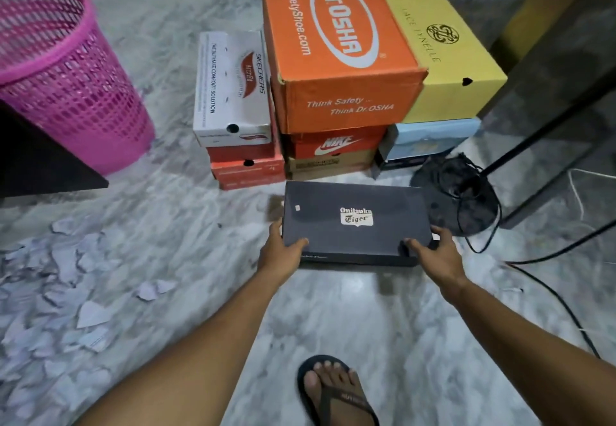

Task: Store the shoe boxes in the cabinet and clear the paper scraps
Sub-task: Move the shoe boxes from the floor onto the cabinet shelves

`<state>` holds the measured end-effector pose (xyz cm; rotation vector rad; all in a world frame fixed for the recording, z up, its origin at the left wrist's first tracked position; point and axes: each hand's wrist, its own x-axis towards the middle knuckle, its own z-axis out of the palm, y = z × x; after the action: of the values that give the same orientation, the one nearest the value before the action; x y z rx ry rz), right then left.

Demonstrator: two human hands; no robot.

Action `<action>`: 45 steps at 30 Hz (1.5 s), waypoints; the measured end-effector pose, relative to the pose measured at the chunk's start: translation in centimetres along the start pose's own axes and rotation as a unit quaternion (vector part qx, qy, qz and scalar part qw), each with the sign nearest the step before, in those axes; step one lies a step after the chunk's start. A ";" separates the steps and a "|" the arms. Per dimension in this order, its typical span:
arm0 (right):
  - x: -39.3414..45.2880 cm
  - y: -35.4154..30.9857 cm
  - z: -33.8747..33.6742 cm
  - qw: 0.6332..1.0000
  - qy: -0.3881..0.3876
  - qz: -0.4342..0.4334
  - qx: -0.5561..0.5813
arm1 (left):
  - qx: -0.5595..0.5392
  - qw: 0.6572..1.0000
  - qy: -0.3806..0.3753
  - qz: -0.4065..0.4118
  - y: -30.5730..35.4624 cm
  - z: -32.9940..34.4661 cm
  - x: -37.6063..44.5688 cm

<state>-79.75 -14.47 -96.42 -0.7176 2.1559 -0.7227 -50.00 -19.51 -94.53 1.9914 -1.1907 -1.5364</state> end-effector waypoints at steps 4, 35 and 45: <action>-3.7 -1.5 1.0 0.998 -0.048 -0.025 0.010 | 0.030 0.999 0.041 0.005 -0.3 -4.6 -1.8; -39.1 -38.3 41.0 0.730 -0.516 -0.442 0.074 | -0.261 0.629 0.730 -0.061 -13.7 -47.9 -26.3; -53.4 -41.3 51.0 0.681 -0.580 -0.444 0.057 | -0.311 0.447 0.835 -0.083 -18.0 -53.4 -30.6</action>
<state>1.25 -20.15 -72.59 -1.6166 0.4979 -0.5535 4.32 4.05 -70.01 1.7296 0.4349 0.4622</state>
